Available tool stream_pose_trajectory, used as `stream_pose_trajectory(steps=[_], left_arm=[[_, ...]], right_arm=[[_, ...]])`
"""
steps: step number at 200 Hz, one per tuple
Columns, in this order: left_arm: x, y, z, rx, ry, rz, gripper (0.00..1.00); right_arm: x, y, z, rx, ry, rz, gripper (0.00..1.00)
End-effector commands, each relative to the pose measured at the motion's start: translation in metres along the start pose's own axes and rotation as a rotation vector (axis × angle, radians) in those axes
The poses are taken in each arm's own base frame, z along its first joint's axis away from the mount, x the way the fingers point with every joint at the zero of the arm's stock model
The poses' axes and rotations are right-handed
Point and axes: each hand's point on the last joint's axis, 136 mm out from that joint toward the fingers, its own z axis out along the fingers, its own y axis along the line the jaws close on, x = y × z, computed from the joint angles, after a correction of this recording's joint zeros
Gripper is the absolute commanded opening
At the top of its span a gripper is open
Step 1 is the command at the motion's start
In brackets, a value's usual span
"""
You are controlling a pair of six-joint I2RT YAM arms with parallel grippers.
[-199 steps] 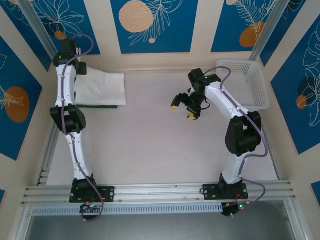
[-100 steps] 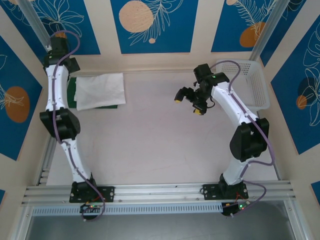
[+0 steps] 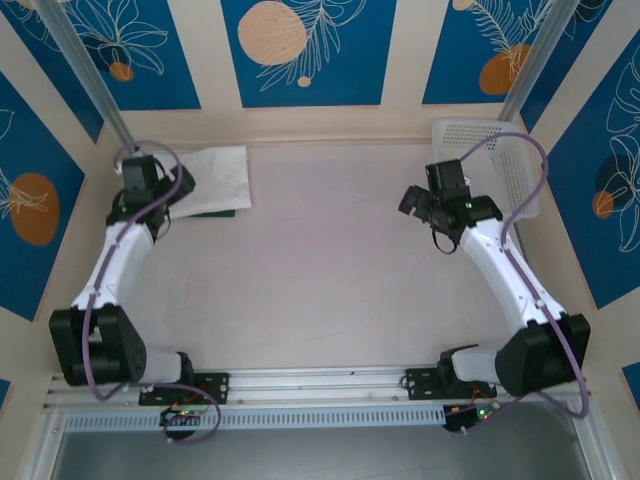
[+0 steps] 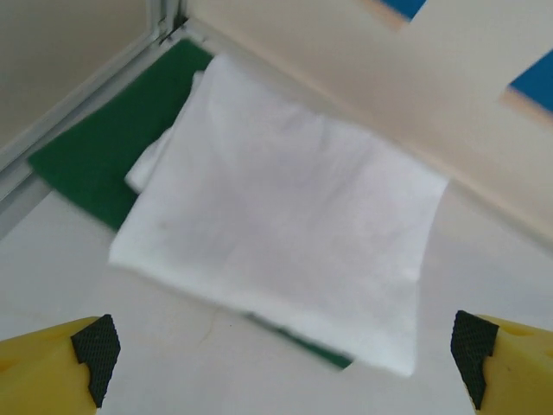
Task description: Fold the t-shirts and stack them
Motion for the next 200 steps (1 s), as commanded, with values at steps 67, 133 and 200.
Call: stream_pose_trajectory(steps=[67,133,200], left_arm=[[0.096,0.065,-0.006,-0.059,-0.005,0.363,1.00],[0.098,0.034,0.037,0.075,-0.067,0.398,1.00],[0.113,0.008,0.069,0.159,-0.058,0.447,1.00]], right_arm=[[0.035,-0.034,0.035,-0.136,-0.352,-0.347,0.99],[0.057,-0.042,0.080,-0.205,-0.316,-0.372,0.99],[0.009,0.004,0.119,-0.294,-0.347,-0.386,0.99]])
